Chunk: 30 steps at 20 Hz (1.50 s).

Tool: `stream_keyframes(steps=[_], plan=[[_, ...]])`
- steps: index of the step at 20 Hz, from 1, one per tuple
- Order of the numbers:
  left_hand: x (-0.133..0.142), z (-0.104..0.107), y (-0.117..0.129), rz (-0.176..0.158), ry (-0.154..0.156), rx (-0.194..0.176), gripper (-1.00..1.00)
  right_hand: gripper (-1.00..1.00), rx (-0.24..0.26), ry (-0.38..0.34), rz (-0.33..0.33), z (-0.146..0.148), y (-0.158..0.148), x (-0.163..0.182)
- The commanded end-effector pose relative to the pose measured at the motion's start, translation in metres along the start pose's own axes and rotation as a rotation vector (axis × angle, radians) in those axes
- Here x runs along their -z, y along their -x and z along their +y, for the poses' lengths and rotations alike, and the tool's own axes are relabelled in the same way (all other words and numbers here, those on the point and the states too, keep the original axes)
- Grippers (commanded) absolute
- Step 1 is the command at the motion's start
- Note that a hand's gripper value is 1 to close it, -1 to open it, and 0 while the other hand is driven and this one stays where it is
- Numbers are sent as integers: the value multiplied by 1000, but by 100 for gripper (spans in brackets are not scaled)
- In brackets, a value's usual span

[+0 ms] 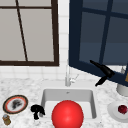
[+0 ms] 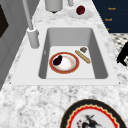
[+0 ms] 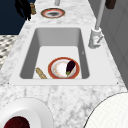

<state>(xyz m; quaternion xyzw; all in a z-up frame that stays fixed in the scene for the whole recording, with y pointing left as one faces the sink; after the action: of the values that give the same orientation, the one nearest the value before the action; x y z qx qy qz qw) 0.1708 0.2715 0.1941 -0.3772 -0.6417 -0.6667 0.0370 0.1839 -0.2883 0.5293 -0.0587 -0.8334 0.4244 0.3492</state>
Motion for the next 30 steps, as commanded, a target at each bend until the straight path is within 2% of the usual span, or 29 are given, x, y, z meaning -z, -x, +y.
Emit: stream_keyframes(steps=[1, 6, 15, 23, 30], plan=[[0, 0, 0, 0, 0, 0, 0, -100, 9, 9, -1, -19, 22, -15], [0, 0, 0, 0, 0, 0, 0, -100, 49, -31, -80, -41, 48, -27], [0, 0, 0, 0, 0, 0, 0, -100, 162, -110, -229, -73, 110, -32], [0, 0, 0, 0, 0, 0, 0, -100, 164, -115, -338, -82, 161, -16], [0, 0, 0, 0, 0, 0, 0, -100, 171, -91, -388, -92, 192, 13]])
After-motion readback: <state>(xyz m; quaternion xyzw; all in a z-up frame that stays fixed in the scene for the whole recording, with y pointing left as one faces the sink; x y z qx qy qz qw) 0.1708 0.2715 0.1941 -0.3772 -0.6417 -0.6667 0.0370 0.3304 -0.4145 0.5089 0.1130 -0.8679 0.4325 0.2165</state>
